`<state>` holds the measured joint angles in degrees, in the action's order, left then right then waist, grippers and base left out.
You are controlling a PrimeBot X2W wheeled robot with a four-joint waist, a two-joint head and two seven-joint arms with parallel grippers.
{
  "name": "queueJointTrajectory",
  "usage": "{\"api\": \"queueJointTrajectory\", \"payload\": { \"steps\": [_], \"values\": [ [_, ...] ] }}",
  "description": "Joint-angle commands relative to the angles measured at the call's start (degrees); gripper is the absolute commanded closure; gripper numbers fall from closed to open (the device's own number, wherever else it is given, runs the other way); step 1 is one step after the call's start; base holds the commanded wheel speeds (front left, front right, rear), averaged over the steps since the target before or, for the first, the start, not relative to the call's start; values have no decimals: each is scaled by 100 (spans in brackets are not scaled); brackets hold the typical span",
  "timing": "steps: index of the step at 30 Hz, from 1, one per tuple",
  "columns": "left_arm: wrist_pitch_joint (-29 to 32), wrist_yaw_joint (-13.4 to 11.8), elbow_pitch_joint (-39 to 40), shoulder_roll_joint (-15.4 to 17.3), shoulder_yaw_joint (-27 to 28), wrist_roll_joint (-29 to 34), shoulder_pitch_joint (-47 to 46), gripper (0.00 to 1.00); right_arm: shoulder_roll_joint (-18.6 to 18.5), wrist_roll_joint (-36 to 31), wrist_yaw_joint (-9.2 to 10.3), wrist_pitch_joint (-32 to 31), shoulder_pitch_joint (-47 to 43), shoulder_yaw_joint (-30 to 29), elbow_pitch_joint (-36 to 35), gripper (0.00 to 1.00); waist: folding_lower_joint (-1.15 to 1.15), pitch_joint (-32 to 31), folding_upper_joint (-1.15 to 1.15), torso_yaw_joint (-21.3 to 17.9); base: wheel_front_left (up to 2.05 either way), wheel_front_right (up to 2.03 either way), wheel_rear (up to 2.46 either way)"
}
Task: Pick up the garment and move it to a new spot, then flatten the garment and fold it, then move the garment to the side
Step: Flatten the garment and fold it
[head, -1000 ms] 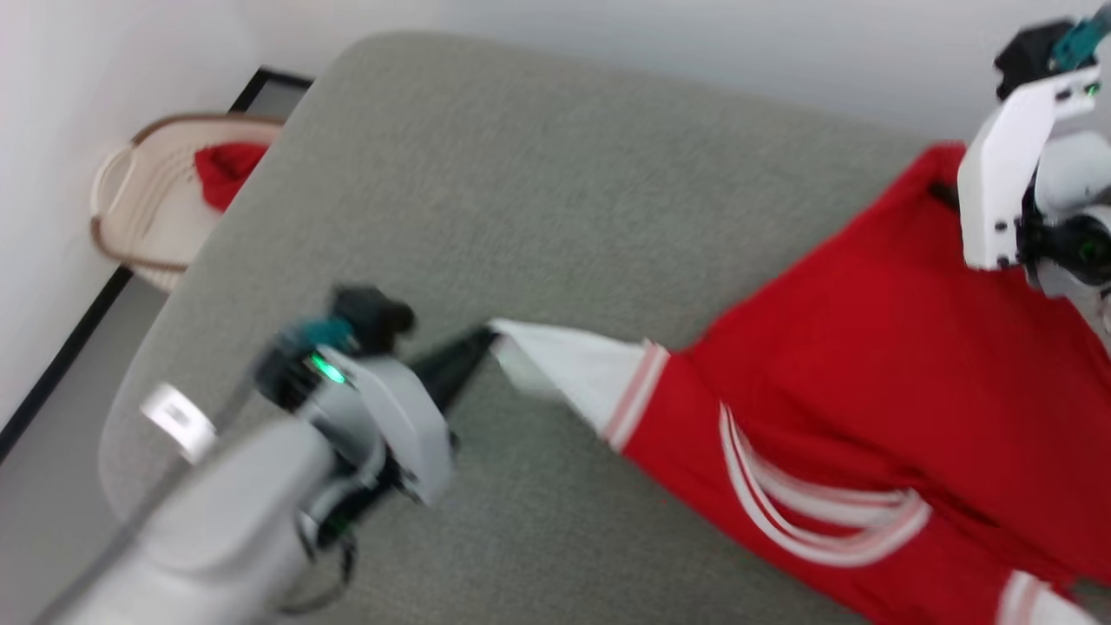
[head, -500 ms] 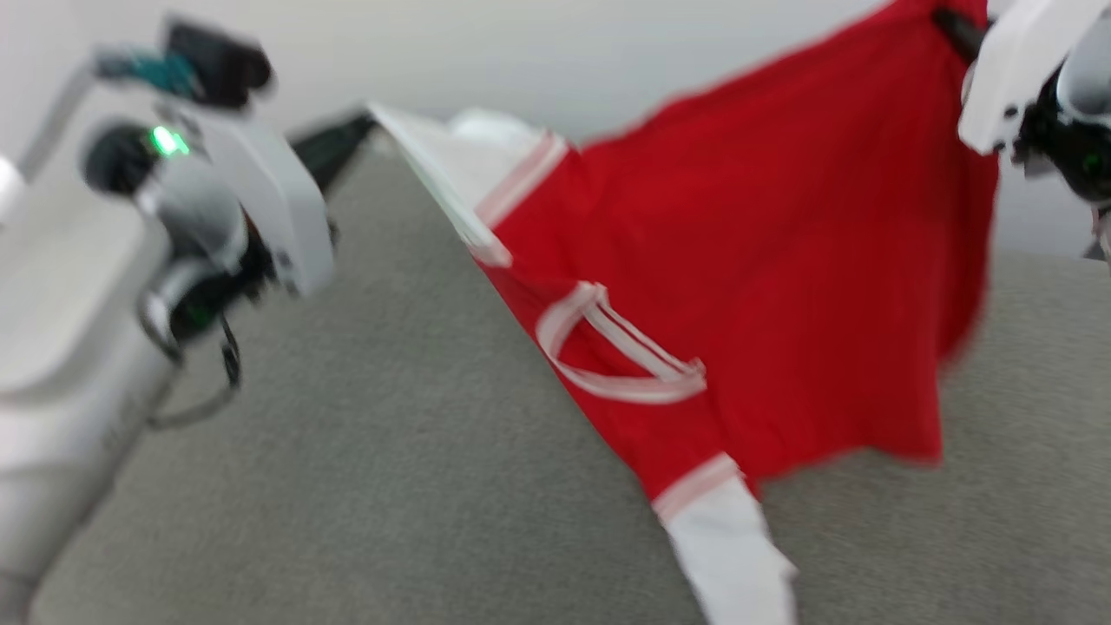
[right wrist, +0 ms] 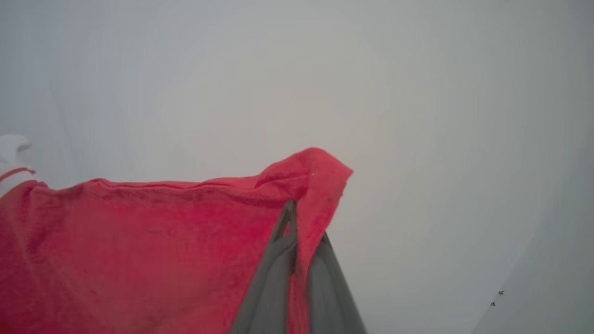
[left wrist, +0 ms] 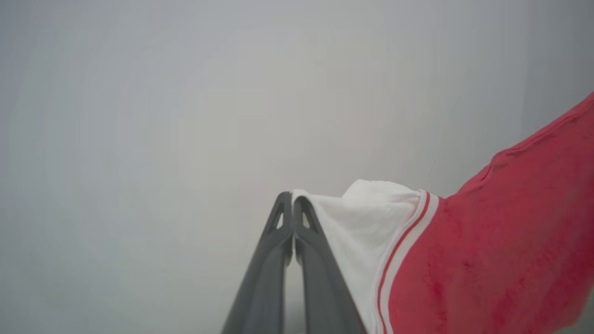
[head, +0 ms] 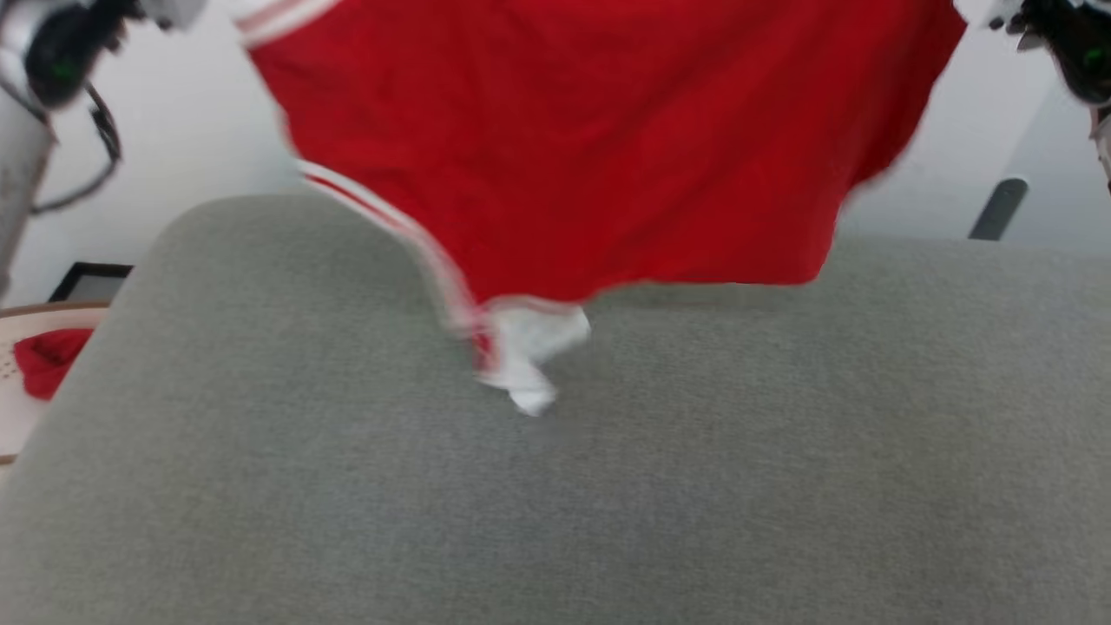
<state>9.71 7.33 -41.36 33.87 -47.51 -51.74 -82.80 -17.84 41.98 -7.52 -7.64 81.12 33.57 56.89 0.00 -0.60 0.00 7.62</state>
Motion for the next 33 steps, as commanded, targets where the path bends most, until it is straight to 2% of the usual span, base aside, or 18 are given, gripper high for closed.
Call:
{"api": "queueJointTrajectory", "payload": {
  "steps": [1,8,15,16,19,25,29,33],
  "values": [
    [-127,17,-217,-46,-60,51,-236,100,9,-31,6,111,127,-23,54,100,0,83,0,-143,0,0,0],
    [-559,15,-639,-33,-334,175,-996,100,-74,6,6,211,526,-46,68,100,0,664,0,-325,0,0,0],
    [-894,15,-999,55,-454,310,-2003,100,-164,-130,6,424,1204,-90,-64,100,0,1918,0,-523,0,0,0],
    [-894,15,-999,55,-454,310,-2003,100,-164,-130,6,424,1204,-90,-64,100,0,1918,0,-523,0,0,0],
    [-1156,-106,-1326,-75,-323,331,-2433,100,-142,-343,6,842,1523,-95,-59,100,0,2493,0,-624,0,0,0],
    [-1958,-486,-1785,-562,-87,371,-3162,100,-15,-1154,6,2061,2141,-79,241,100,0,3385,0,-655,0,0,0],
    [-2345,-531,-1920,-894,79,366,-3584,100,-33,-1782,6,2274,2523,-328,254,100,0,3897,0,-516,0,0,0],
    [-2481,-550,-1762,-1071,337,443,-3940,100,-109,-2515,6,2284,2442,-994,-435,100,0,4411,0,-337,0,0,0]
  ]
}}
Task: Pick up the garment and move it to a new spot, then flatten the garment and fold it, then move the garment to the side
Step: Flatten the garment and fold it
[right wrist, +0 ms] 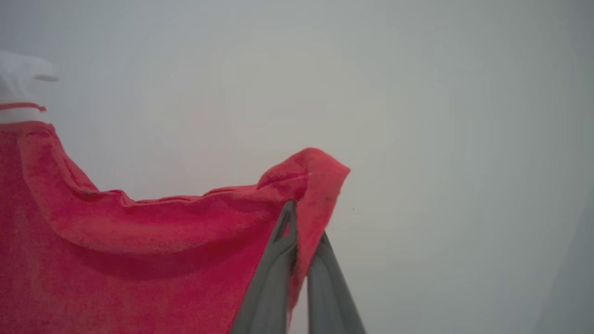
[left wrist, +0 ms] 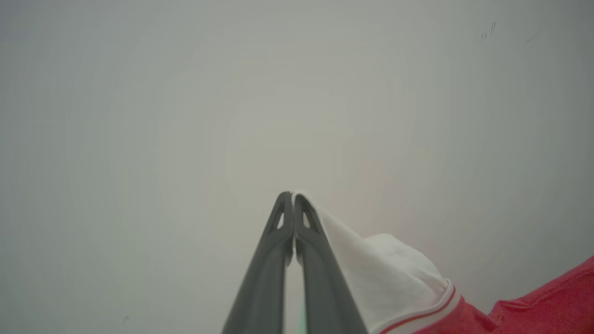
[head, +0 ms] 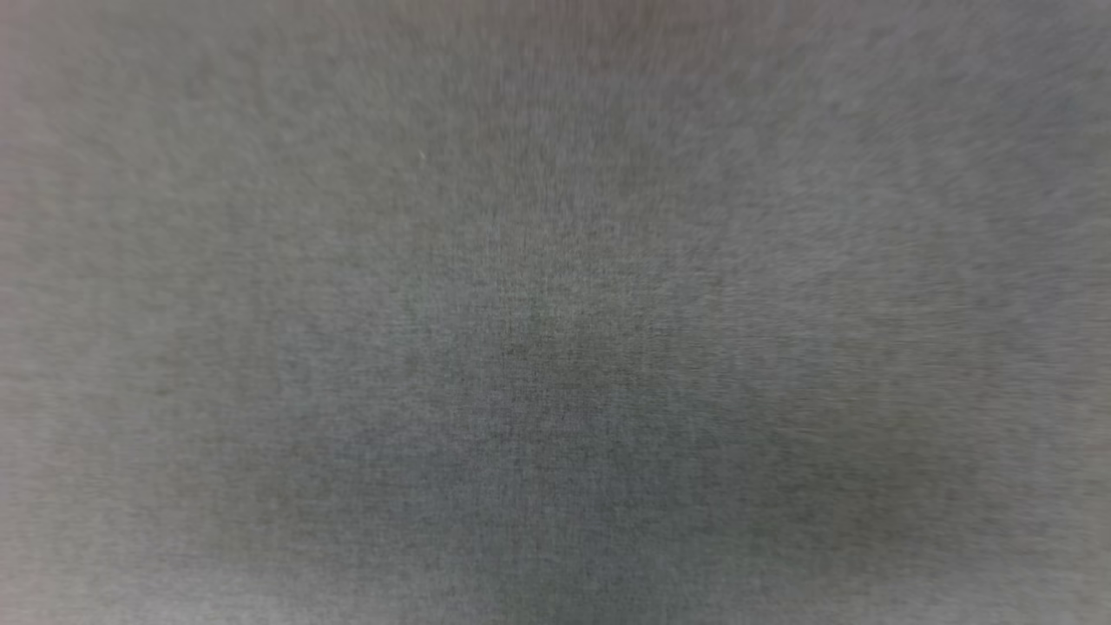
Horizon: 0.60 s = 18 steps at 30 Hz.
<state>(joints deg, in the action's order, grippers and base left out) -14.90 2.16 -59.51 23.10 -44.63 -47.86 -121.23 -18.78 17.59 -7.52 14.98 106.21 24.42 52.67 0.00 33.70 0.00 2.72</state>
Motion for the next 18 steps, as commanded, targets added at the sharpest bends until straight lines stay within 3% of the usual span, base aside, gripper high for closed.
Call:
{"api": "queueJointTrajectory", "payload": {
  "steps": [1,10,18],
  "values": [
    [-28,-51,226,15,187,115,-177,100,17,-230,6,15,-174,-239,-126,100,0,1120,0,188,0,0,0],
    [-24,44,885,-152,1166,669,880,100,275,-1018,6,17,-829,-869,-249,100,0,1464,0,542,0,0,0],
    [-25,404,628,-411,1337,940,1736,100,244,-843,6,17,-1144,-536,-124,100,0,1076,0,770,0,0,0]
  ]
}}
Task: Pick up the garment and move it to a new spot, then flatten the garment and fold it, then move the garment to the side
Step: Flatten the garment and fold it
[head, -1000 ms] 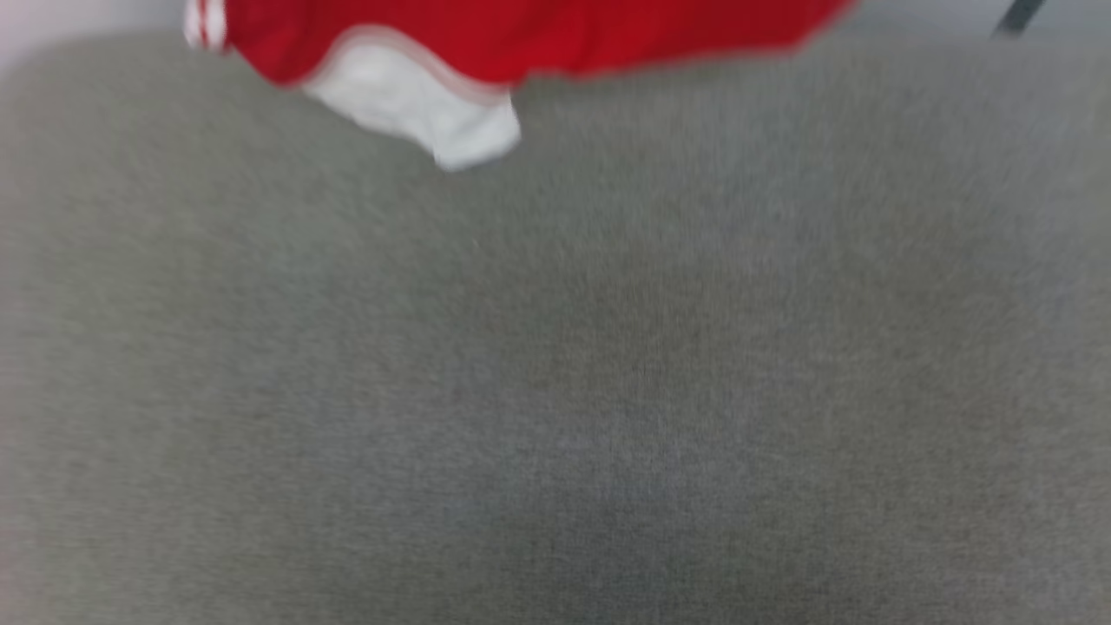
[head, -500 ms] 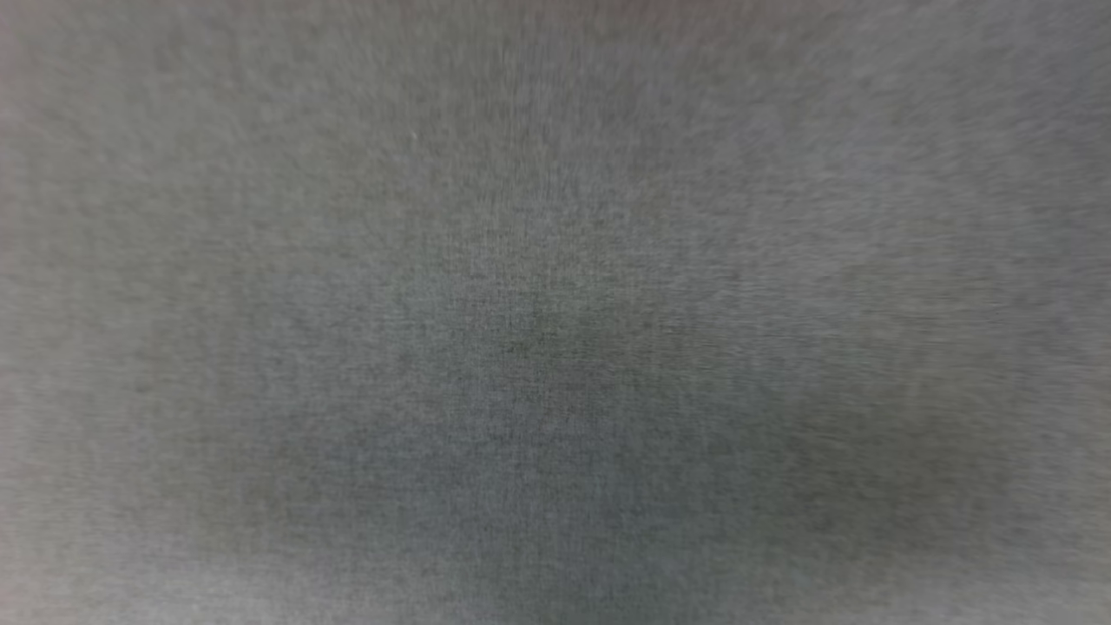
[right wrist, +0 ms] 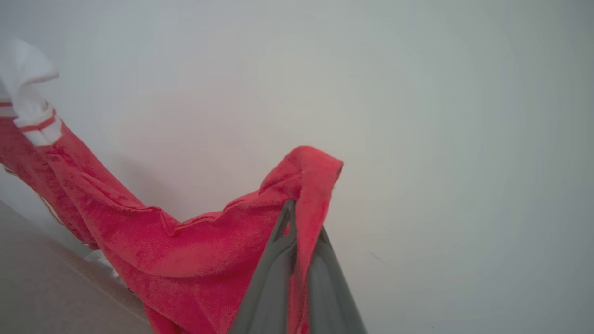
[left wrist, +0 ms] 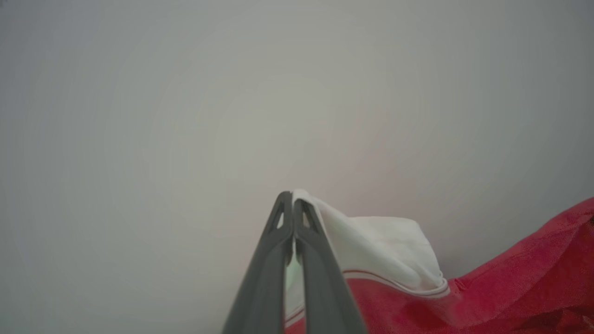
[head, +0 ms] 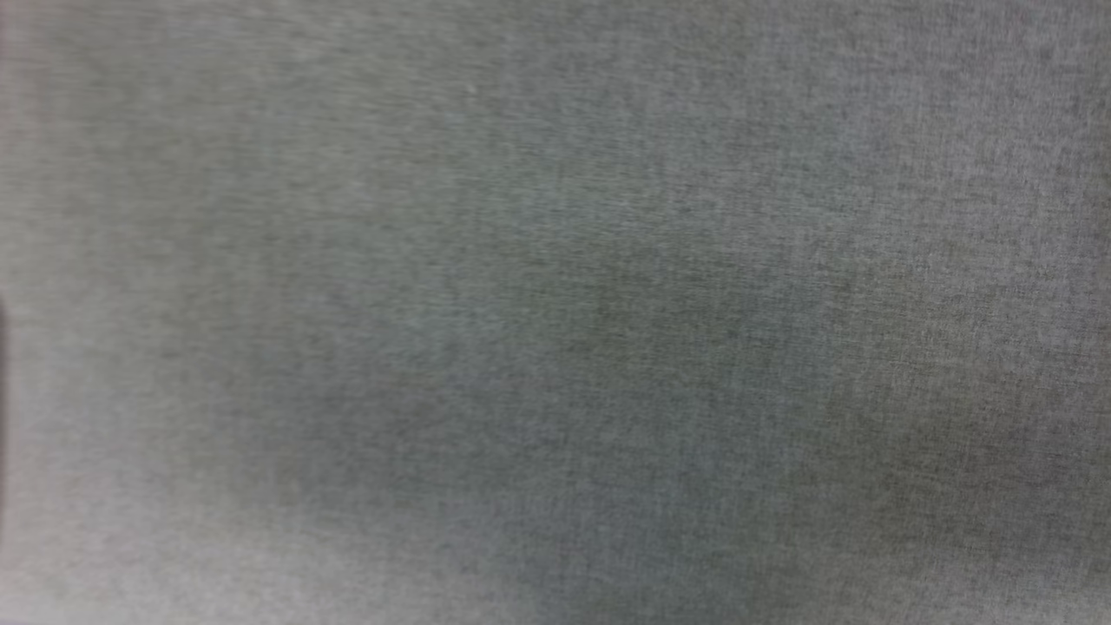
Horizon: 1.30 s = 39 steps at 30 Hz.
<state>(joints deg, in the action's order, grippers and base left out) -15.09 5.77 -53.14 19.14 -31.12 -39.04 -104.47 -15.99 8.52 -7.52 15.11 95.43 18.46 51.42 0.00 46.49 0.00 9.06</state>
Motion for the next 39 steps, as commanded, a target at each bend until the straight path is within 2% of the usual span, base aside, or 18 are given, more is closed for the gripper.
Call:
{"api": "queueJointTrajectory", "payload": {
  "steps": [1,5,8,15,21,24,28,35,39],
  "values": [
    [-6,87,-51,-39,-54,52,172,100,-25,204,6,3,-151,140,27,100,0,-286,0,148,0,0,0],
    [-5,164,-183,-52,-290,-36,678,100,-202,748,6,3,-536,563,11,100,0,-711,0,173,0,0,0],
    [68,170,-19,14,-640,-169,1199,100,-321,1240,6,-5,-943,1088,-79,100,0,-1086,0,165,0,0,0],
    [363,169,946,610,-1421,-806,2868,100,-1020,2584,5,-152,-2347,2089,-761,100,0,-2200,0,170,0,0,0],
    [558,109,1847,1191,-1702,-1292,4706,100,-1625,3492,6,-268,-3922,2438,-1508,100,0,-3138,0,136,0,0,0],
    [635,-137,2452,1495,-1762,-1525,5677,100,-1896,3769,6,-338,-4674,2439,-1783,100,0,-3506,0,113,0,0,0],
    [739,-628,3431,1920,-1873,-1763,6860,100,-2195,4017,5,-376,-5731,2274,-2072,100,0,-3866,0,160,0,0,0],
    [796,-1791,5033,2637,-1832,-2190,8476,100,-2442,4107,6,-499,-7520,1778,-2684,100,0,-4138,0,71,0,0,0],
    [735,-2336,5771,2903,-1809,-2489,9280,100,-2444,4013,6,-808,-8440,1480,-3152,100,0,-4178,0,-26,0,0,0]
  ]
}}
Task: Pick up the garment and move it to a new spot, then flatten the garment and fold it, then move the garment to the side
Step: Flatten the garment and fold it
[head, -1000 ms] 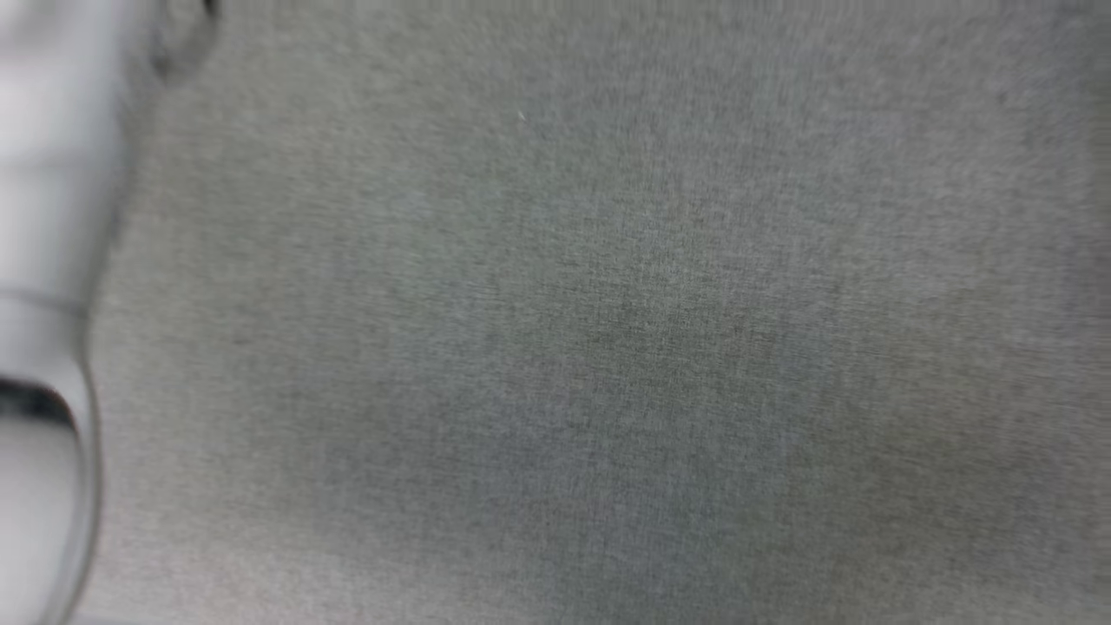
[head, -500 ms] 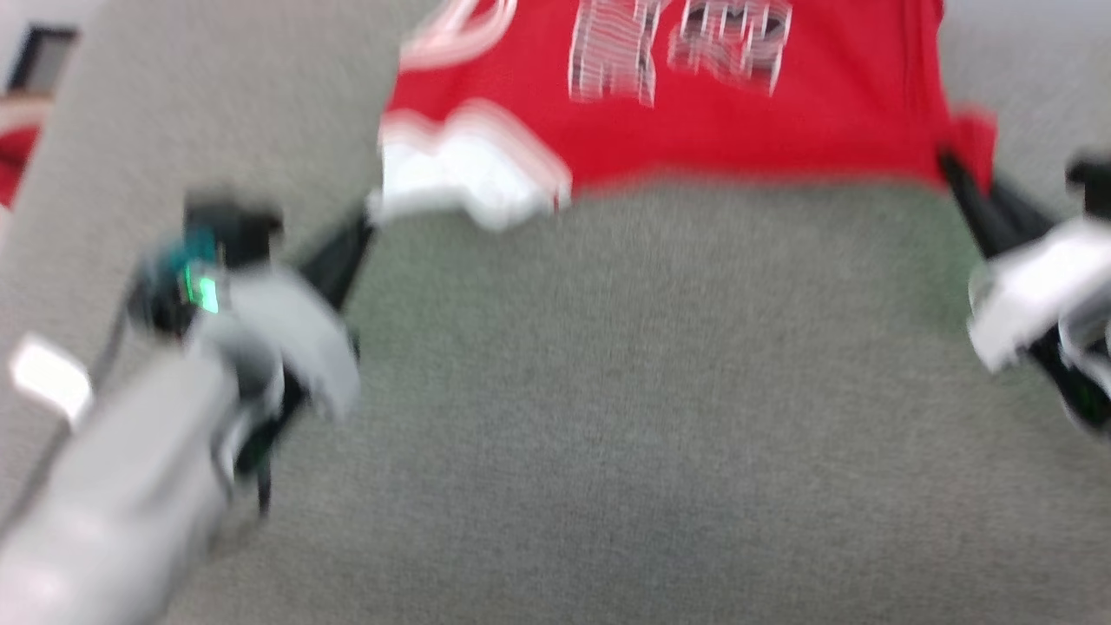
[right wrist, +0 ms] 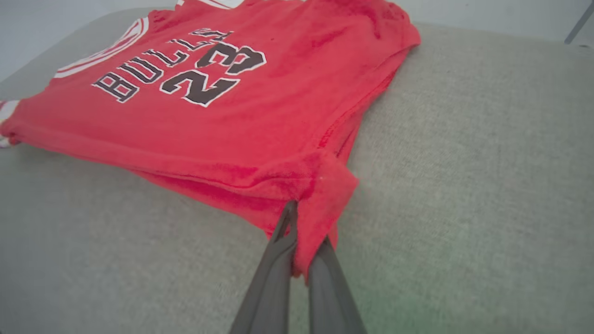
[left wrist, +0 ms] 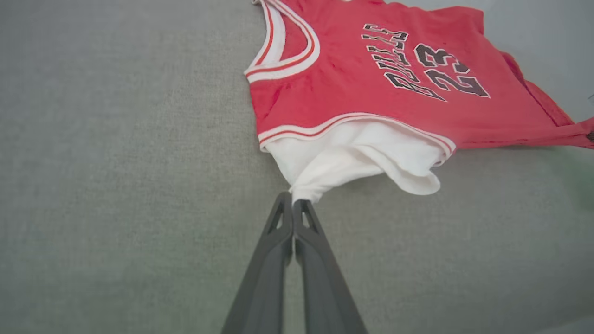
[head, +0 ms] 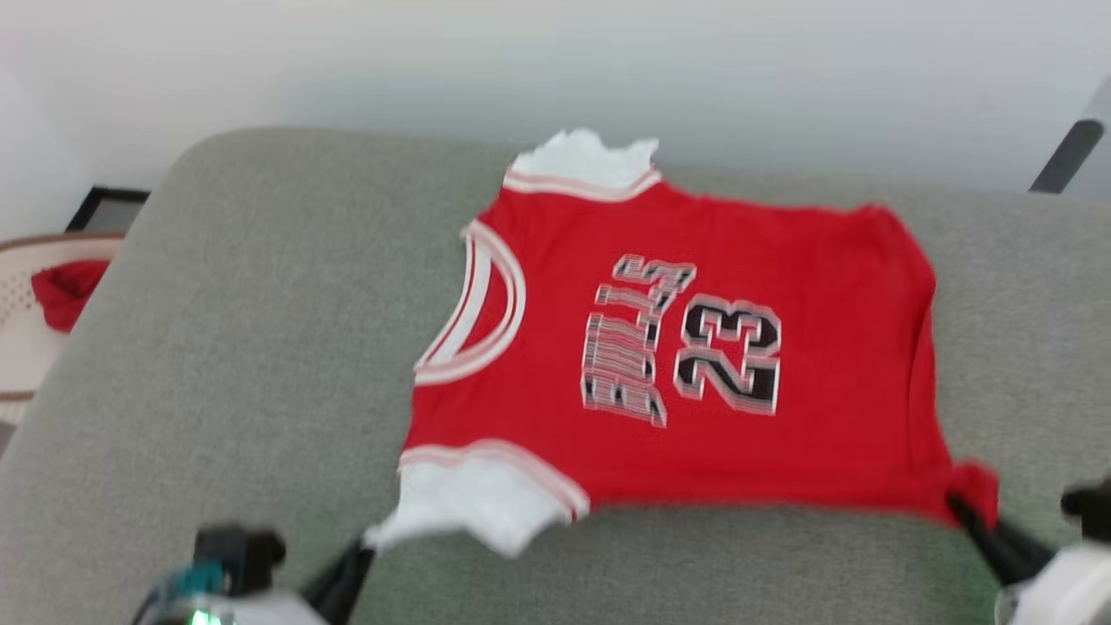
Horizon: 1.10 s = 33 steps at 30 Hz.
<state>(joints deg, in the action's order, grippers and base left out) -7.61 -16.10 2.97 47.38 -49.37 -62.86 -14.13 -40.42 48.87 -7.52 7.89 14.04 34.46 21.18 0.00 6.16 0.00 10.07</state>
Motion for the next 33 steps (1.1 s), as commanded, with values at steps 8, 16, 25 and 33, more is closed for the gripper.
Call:
{"api": "queueJointTrajectory", "payload": {
  "steps": [8,16,25,33],
  "values": [
    [-95,-958,1096,398,44,-627,1409,100,96,-214,6,-499,-1619,-929,-948,100,0,-76,0,-238,0,0,0],
    [-47,-1470,1893,783,188,-856,1833,100,348,-590,6,-1117,-2440,-1736,-1841,100,0,123,0,-278,0,0,0],
    [541,-1762,2736,1675,479,-106,735,100,667,-820,5,-2053,-1980,-2404,-2658,100,0,353,0,-403,0,0,0],
    [1496,-818,2006,1389,361,659,-1032,100,952,-1143,5,-2826,-793,-2483,-2400,100,0,654,0,-444,0,0,0]
  ]
}}
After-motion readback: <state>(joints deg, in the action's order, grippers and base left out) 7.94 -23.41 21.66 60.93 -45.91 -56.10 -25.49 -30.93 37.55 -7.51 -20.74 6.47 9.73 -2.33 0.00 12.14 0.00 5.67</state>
